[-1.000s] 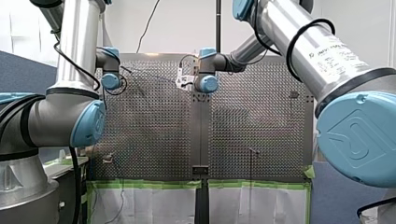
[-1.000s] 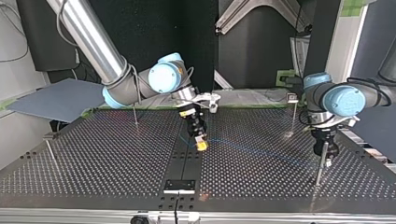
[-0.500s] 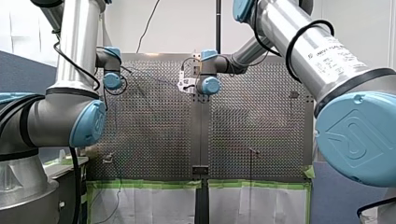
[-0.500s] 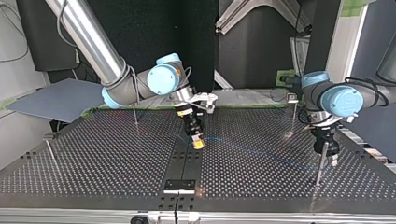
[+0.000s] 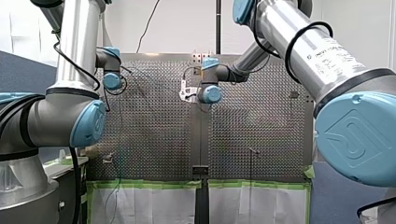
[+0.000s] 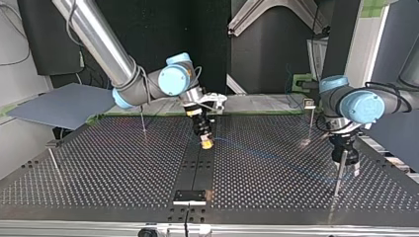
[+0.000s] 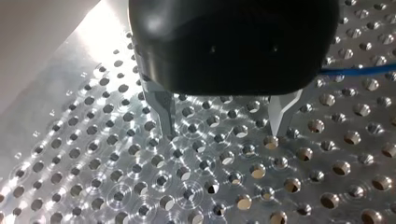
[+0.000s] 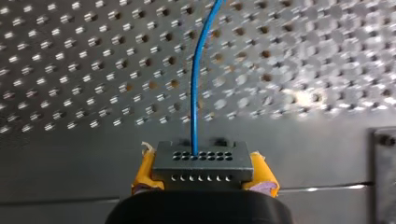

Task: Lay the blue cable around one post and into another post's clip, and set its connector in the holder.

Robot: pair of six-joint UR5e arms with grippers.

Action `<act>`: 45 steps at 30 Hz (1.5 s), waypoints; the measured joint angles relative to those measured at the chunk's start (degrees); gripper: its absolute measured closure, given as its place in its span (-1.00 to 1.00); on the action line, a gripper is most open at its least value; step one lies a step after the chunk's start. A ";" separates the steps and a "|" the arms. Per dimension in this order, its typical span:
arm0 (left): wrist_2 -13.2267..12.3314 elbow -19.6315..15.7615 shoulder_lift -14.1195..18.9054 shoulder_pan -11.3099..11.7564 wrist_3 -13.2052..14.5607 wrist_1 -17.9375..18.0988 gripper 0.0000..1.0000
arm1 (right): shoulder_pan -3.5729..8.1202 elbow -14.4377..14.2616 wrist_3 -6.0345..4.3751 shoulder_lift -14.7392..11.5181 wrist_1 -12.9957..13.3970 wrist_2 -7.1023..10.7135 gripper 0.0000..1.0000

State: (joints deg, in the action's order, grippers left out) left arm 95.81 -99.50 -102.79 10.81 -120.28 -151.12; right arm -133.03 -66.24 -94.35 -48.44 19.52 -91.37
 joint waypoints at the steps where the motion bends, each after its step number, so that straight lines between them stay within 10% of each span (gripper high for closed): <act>1: -0.16 0.01 -0.01 0.09 -0.33 0.03 -1.00 | 0.02 -0.64 0.06 0.02 0.28 -0.48 1.00; 17: -2.93 0.02 -0.47 0.16 -2.57 0.01 -1.00 | 0.57 -9.52 0.24 -0.09 5.95 -5.69 1.00; 45: -4.87 0.02 -1.27 0.39 -4.34 0.84 -1.00 | 3.15 -25.70 -0.38 0.04 22.05 -21.77 1.00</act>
State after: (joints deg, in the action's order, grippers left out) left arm 90.93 -99.48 -104.06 11.20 -124.63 -150.28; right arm -129.87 -91.94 -94.73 -48.40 41.57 -113.14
